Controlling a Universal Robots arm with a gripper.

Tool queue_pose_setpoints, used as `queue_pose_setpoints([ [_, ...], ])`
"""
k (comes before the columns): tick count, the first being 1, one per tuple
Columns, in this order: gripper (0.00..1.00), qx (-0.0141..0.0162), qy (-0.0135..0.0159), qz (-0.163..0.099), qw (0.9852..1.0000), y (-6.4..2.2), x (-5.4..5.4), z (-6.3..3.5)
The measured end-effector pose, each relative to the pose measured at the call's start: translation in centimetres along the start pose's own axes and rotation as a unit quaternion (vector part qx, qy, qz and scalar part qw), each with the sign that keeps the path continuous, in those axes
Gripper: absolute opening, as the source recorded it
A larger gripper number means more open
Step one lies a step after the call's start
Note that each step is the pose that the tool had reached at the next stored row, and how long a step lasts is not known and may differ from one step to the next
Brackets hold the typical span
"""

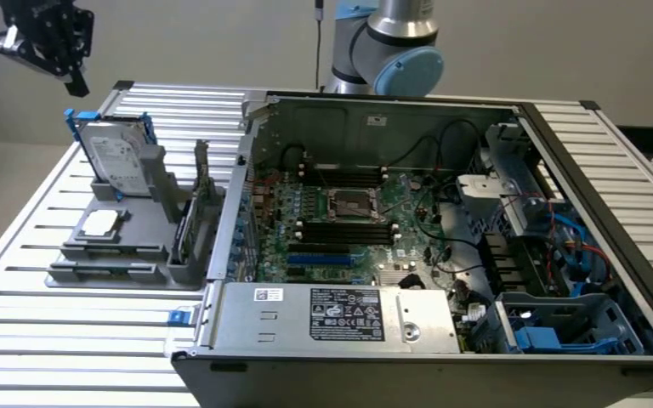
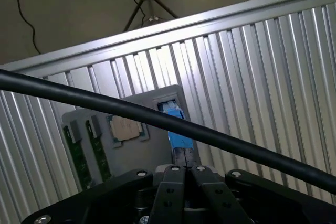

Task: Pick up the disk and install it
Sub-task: 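Pick up the disk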

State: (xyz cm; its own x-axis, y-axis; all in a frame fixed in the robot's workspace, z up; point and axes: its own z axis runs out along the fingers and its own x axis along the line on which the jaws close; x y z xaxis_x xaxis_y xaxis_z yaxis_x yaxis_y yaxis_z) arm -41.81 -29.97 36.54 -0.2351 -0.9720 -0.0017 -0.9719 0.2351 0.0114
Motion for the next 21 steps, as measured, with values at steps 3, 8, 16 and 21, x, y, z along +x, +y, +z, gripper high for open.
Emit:
queue_pose_setpoints([
  [3,0.11,-0.0012,0.0005,-0.02,0.9998,0.0,0.0,0.05],
  [8,0.11,-0.0032,0.001,-0.044,0.999,0.0,-0.02,0.1],
  [16,0.11,-0.0055,-0.0059,-0.056,0.9984,0.06,-0.03,0.16],
  [21,0.11,-0.0055,-0.0055,-0.058,0.9983,0.06,-0.02,0.15],
])
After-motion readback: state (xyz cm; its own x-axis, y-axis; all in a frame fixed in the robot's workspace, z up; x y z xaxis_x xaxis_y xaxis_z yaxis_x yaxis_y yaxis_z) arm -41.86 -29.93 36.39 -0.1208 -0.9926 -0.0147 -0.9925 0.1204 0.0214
